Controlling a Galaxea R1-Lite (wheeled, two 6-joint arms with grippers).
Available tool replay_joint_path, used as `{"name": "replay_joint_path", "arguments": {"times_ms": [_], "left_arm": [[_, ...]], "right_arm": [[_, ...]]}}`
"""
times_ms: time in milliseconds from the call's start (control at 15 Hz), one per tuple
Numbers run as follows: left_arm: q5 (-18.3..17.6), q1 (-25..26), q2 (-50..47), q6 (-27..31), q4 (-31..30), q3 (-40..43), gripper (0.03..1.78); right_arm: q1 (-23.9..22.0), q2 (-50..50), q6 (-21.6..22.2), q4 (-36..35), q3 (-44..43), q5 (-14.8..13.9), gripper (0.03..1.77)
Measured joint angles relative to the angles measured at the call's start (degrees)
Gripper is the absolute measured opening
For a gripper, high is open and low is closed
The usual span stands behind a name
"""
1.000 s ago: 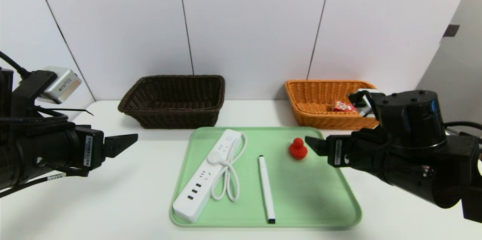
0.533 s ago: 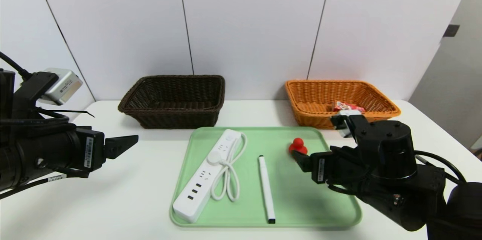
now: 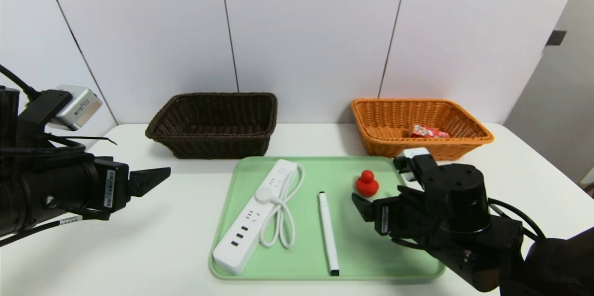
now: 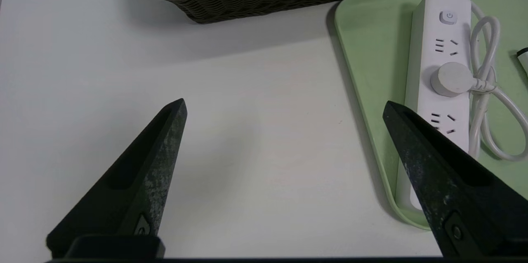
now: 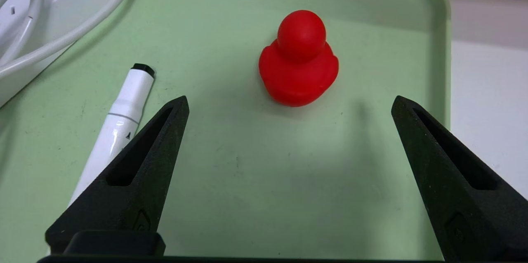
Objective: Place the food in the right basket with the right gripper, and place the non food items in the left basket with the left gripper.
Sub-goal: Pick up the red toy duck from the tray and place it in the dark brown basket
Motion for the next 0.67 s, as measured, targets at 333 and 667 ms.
{"name": "replay_joint_path", "arguments": {"times_ms": [333,667], "left_arm": [[0.0,0.0,0.0,0.0,0.0,-0.1,1.69],[-0.1,0.0,0.1,-0.1,0.0,-0.1,1.69]], "right_arm": [[0.0,1.5,-0.9,-1.6,0.3,0.0,1.69],[0.0,3.2,-1.5,-2.6,-0.2,0.0,1.69]]}}
